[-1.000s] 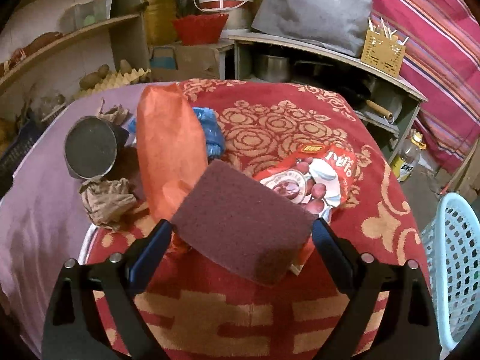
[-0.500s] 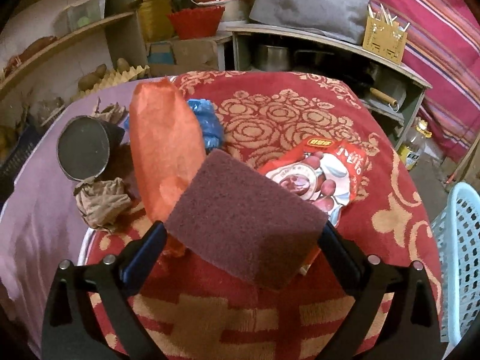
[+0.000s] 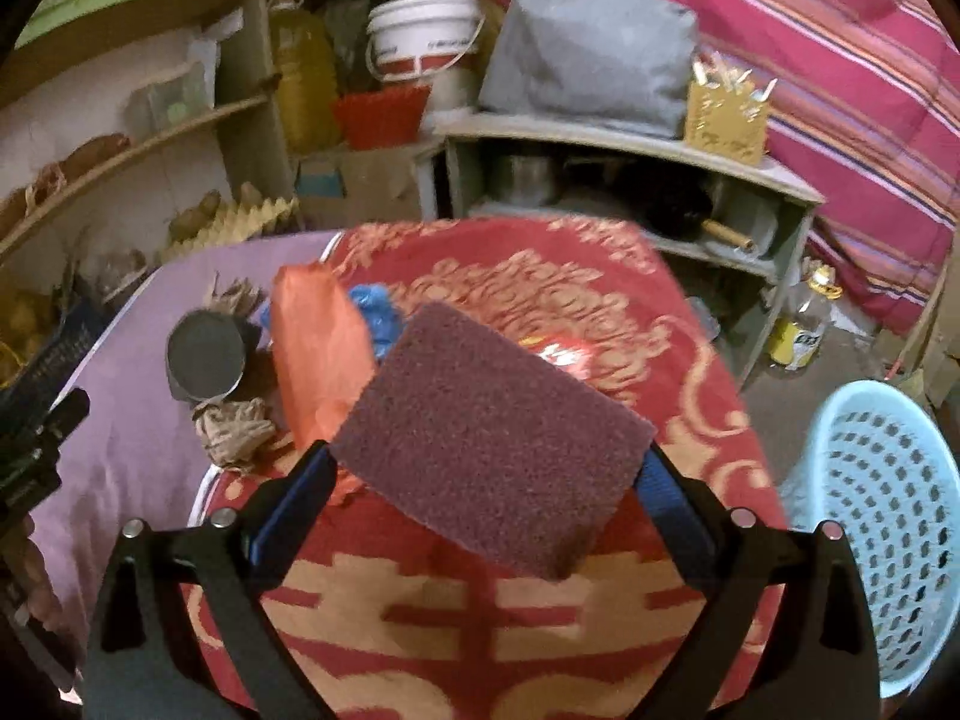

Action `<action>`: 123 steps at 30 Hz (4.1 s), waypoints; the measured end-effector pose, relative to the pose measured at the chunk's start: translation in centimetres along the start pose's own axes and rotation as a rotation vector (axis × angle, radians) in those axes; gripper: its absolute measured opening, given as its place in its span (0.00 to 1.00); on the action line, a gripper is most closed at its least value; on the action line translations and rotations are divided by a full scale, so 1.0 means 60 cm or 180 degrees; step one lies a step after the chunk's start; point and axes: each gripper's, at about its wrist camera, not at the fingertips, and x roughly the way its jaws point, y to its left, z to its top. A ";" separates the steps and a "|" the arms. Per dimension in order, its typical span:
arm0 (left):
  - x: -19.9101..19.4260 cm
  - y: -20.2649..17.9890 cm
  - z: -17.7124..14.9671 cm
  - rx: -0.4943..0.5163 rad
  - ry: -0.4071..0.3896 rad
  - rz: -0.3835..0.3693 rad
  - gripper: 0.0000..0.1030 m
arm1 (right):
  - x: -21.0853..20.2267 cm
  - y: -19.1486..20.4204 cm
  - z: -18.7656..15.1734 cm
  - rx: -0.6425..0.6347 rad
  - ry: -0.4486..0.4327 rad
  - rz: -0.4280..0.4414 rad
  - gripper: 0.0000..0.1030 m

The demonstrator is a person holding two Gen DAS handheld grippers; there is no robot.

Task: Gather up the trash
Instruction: 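Close the right gripper on the maroon scouring pad while the left gripper approaches the brown crumpled paper, then grasp the brown crumpled paper with the left gripper while the right gripper carries the pad to the basket, then open both grippers over the basket to drop the paper and pad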

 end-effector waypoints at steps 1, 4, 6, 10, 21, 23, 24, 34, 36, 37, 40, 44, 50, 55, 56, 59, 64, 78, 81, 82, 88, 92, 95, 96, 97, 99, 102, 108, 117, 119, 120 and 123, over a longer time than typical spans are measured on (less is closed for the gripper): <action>-0.001 -0.009 -0.001 0.0017 0.0002 -0.0031 0.95 | -0.004 -0.009 0.000 -0.0006 -0.0003 -0.0033 0.93; -0.004 -0.032 -0.003 0.0048 0.0025 -0.0109 0.95 | -0.007 -0.035 -0.002 0.0025 0.0016 -0.0109 0.93; -0.004 -0.052 -0.004 0.0068 0.0040 -0.0191 0.95 | -0.009 -0.053 -0.005 0.0066 0.0024 -0.0135 0.93; 0.000 -0.087 -0.007 0.0072 0.0092 -0.0321 0.95 | -0.014 -0.085 -0.008 0.0115 0.0010 -0.0201 0.93; 0.054 -0.178 -0.018 0.0143 0.0508 -0.0627 0.90 | -0.009 -0.156 -0.012 0.0352 0.0033 -0.0261 0.93; 0.068 -0.188 -0.019 0.0198 0.0638 -0.0661 0.81 | -0.007 -0.160 -0.011 0.0386 0.0036 -0.0241 0.93; 0.074 -0.190 -0.019 0.0213 0.0687 -0.0671 0.75 | -0.006 -0.160 -0.011 0.0389 0.0037 -0.0235 0.93; 0.097 -0.172 -0.014 0.0005 0.0822 -0.0845 0.50 | -0.002 -0.129 -0.014 0.0288 0.0043 -0.0163 0.93; 0.094 -0.171 -0.014 0.0009 0.0806 -0.0840 0.48 | -0.004 -0.123 -0.015 0.0268 0.0041 -0.0156 0.93; 0.092 -0.172 -0.014 0.0027 0.0794 -0.0823 0.48 | -0.005 -0.122 -0.015 0.0259 0.0040 -0.0153 0.93; 0.083 -0.172 -0.014 0.0083 0.0785 -0.0777 0.47 | -0.005 -0.117 -0.017 0.0235 0.0046 -0.0151 0.93; 0.056 -0.167 -0.009 0.0123 0.0750 -0.0787 0.47 | -0.009 -0.112 -0.020 0.0206 0.0043 -0.0145 0.93; -0.002 -0.167 -0.002 0.0320 0.0511 -0.0762 0.47 | -0.032 -0.115 -0.021 0.0215 -0.0055 -0.0137 0.93; -0.048 -0.167 0.005 0.0322 0.0240 -0.0775 0.47 | -0.051 -0.143 -0.023 0.0322 -0.0115 -0.0172 0.93; -0.052 -0.171 0.006 0.0335 0.0210 -0.0758 0.47 | -0.056 -0.151 -0.024 0.0348 -0.0125 -0.0181 0.93; -0.064 -0.181 0.008 0.0343 0.0147 -0.0771 0.47 | -0.071 -0.177 -0.027 0.0402 -0.0167 -0.0229 0.93; -0.079 -0.213 0.014 0.0380 0.0062 -0.0823 0.47 | -0.097 -0.235 -0.033 0.0548 -0.0235 -0.0353 0.93; -0.121 -0.364 0.015 0.0565 -0.0091 -0.1215 0.47 | -0.160 -0.403 -0.080 0.0826 -0.0308 -0.0843 0.93; -0.125 -0.397 0.012 0.0602 -0.0108 -0.1307 0.47 | -0.171 -0.431 -0.092 0.0840 -0.0315 -0.0966 0.93; -0.126 -0.413 0.011 0.0607 -0.0110 -0.1361 0.47 | -0.173 -0.438 -0.094 0.0841 -0.0318 -0.0994 0.93; -0.126 -0.481 0.005 0.0607 -0.0064 -0.1610 0.47 | -0.187 -0.471 -0.113 0.0832 -0.0324 -0.1074 0.93; -0.129 -0.535 -0.009 0.0680 -0.0034 -0.1757 0.47 | -0.195 -0.490 -0.122 0.0877 -0.0323 -0.1097 0.93; -0.124 -0.578 -0.021 0.0750 0.0022 -0.1858 0.48 | -0.190 -0.500 -0.127 0.0911 -0.0286 -0.1111 0.93; -0.122 -0.588 -0.022 0.0764 0.0033 -0.1875 0.48 | -0.188 -0.504 -0.128 0.0913 -0.0274 -0.1116 0.93; -0.120 -0.601 -0.024 0.0779 0.0045 -0.1908 0.48 | -0.187 -0.505 -0.131 0.0918 -0.0266 -0.1118 0.93; -0.115 -0.620 -0.027 0.0795 0.0066 -0.1963 0.49 | -0.185 -0.512 -0.134 0.0938 -0.0246 -0.1110 0.93; -0.107 -0.647 -0.034 0.0841 0.0136 -0.2070 0.51 | -0.183 -0.517 -0.136 0.0955 -0.0230 -0.1109 0.93; -0.107 -0.665 -0.040 0.0891 0.0154 -0.2090 0.66 | -0.178 -0.516 -0.133 0.0950 -0.0220 -0.1088 0.93; -0.127 -0.586 -0.013 0.0740 -0.0071 -0.1792 0.88 | -0.160 -0.492 -0.118 0.0931 -0.0211 -0.0969 0.93; -0.127 -0.556 -0.005 0.0664 -0.0096 -0.1709 0.90 | -0.150 -0.481 -0.113 0.0911 -0.0185 -0.0928 0.93; -0.127 -0.542 -0.002 0.0635 -0.0103 -0.1670 0.90 | -0.142 -0.473 -0.110 0.0895 -0.0161 -0.0896 0.93; -0.124 -0.501 0.008 0.0571 -0.0124 -0.1533 0.92 | -0.122 -0.452 -0.102 0.0843 -0.0098 -0.0851 0.93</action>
